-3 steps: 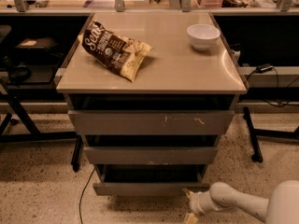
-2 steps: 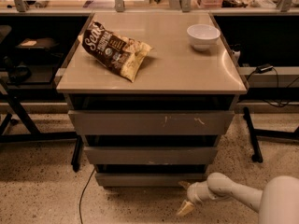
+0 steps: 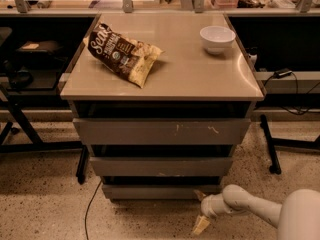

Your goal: Close bottom drawer

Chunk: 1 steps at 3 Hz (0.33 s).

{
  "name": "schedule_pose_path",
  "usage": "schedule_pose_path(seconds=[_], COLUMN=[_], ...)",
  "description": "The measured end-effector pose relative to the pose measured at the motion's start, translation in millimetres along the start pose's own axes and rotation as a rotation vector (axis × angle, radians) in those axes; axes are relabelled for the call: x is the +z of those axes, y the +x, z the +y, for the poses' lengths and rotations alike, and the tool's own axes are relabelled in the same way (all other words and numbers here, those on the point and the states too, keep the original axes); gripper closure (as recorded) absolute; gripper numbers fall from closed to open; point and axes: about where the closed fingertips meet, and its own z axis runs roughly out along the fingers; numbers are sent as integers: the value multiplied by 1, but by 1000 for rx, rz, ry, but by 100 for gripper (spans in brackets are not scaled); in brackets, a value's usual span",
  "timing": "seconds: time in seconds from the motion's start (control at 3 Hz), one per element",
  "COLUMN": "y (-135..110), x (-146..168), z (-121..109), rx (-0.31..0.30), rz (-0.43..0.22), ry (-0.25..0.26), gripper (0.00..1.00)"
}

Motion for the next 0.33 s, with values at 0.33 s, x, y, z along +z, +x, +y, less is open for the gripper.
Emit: schedule_pose_path(seconds=[0.33], y=[0], x=[0], z=[0], rx=[0], rz=[0], ry=[0], gripper=[0])
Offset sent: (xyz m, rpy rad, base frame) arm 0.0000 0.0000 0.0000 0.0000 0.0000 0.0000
